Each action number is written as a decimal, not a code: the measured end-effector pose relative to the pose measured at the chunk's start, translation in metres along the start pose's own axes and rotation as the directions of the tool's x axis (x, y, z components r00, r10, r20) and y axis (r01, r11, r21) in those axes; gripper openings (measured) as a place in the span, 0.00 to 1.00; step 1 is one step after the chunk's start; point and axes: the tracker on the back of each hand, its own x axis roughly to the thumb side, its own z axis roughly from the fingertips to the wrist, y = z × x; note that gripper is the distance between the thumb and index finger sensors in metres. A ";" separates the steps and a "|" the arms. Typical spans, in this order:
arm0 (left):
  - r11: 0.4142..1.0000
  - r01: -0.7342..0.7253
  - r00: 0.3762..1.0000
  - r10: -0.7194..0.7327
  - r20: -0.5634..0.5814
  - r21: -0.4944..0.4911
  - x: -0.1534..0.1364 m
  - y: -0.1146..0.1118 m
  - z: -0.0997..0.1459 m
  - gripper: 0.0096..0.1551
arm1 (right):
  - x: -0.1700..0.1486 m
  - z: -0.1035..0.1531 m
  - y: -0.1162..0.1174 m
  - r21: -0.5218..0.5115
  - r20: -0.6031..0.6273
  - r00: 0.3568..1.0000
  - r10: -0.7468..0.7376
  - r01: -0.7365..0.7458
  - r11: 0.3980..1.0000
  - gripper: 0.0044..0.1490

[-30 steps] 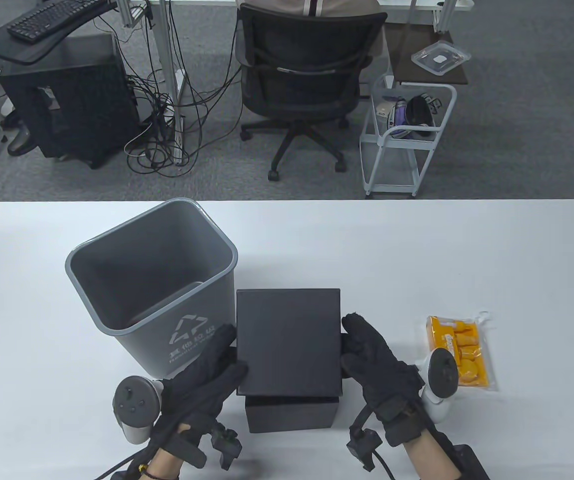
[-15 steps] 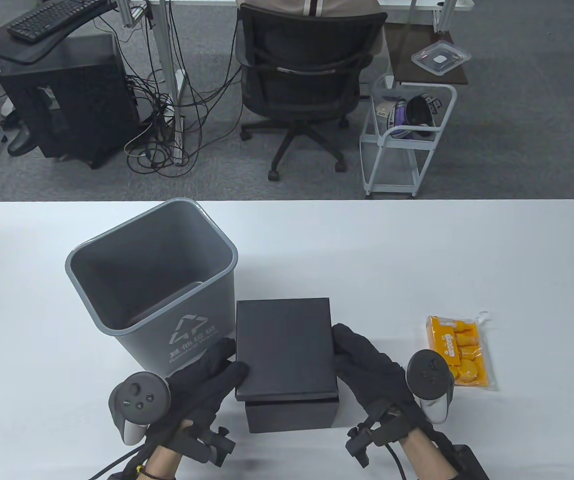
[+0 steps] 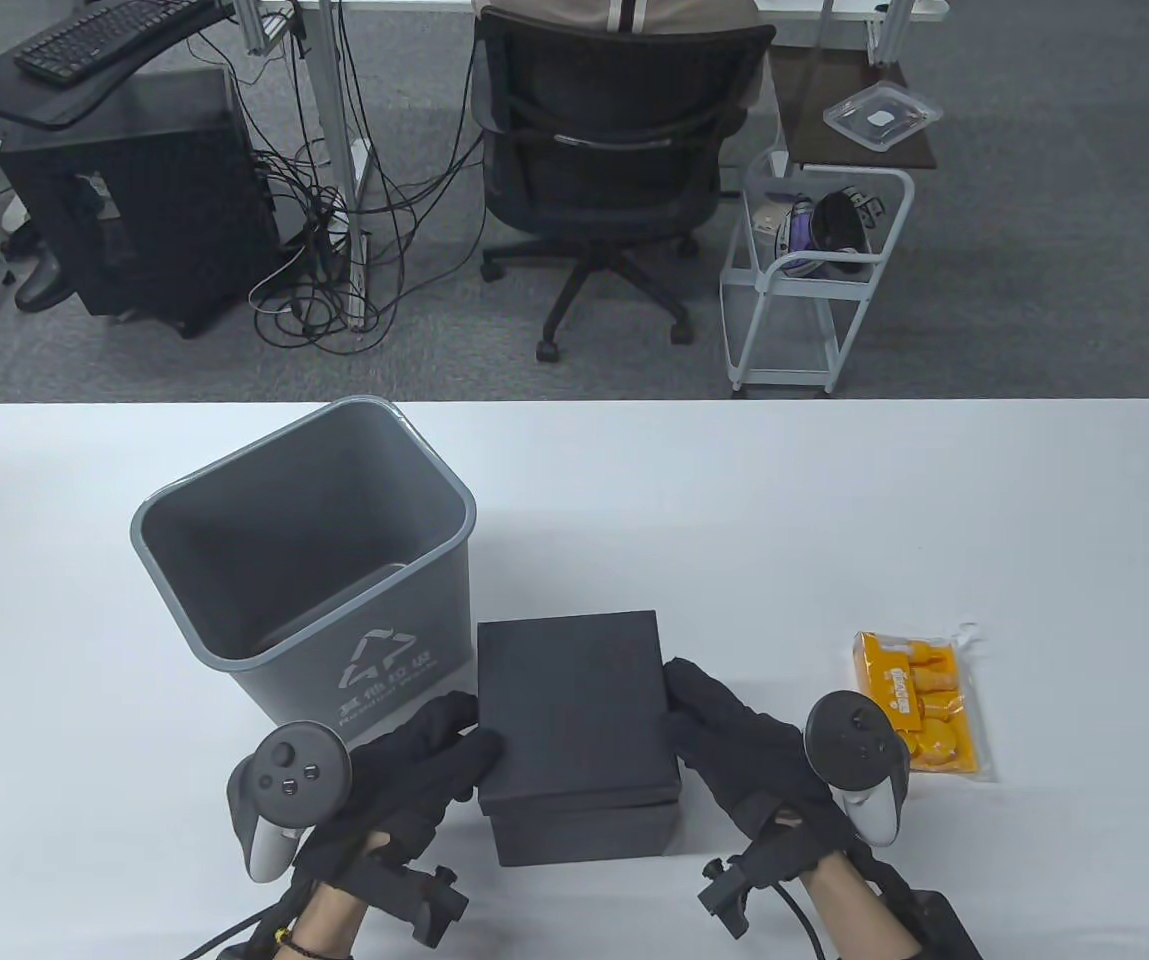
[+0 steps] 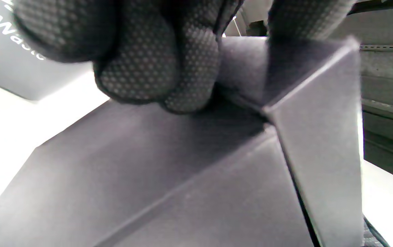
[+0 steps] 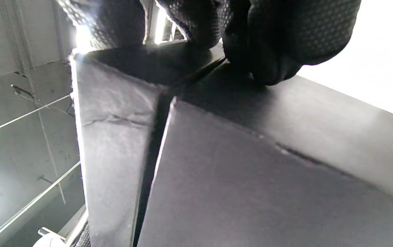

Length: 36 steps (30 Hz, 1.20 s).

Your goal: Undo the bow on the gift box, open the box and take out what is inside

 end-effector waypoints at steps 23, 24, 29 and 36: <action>0.979 -0.028 0.999 0.022 -0.035 -0.200 0.002 0.002 -0.002 0.49 | -0.001 0.001 0.006 -0.024 0.022 0.999 0.044 -0.043 0.999 0.42; 0.977 -0.027 0.999 0.020 -0.036 -0.213 0.003 0.002 -0.002 0.50 | -0.001 0.001 0.006 -0.022 0.025 0.999 0.048 -0.048 0.999 0.42; 0.962 -0.001 1.000 -0.007 -0.028 -0.274 0.009 0.003 0.000 0.54 | 0.004 0.001 0.005 0.020 0.033 0.997 0.075 -0.076 0.997 0.43; 0.977 0.012 0.999 -0.005 0.034 -0.214 0.010 0.001 0.000 0.55 | 0.004 0.002 0.006 -0.026 0.061 0.997 0.057 -0.056 0.998 0.44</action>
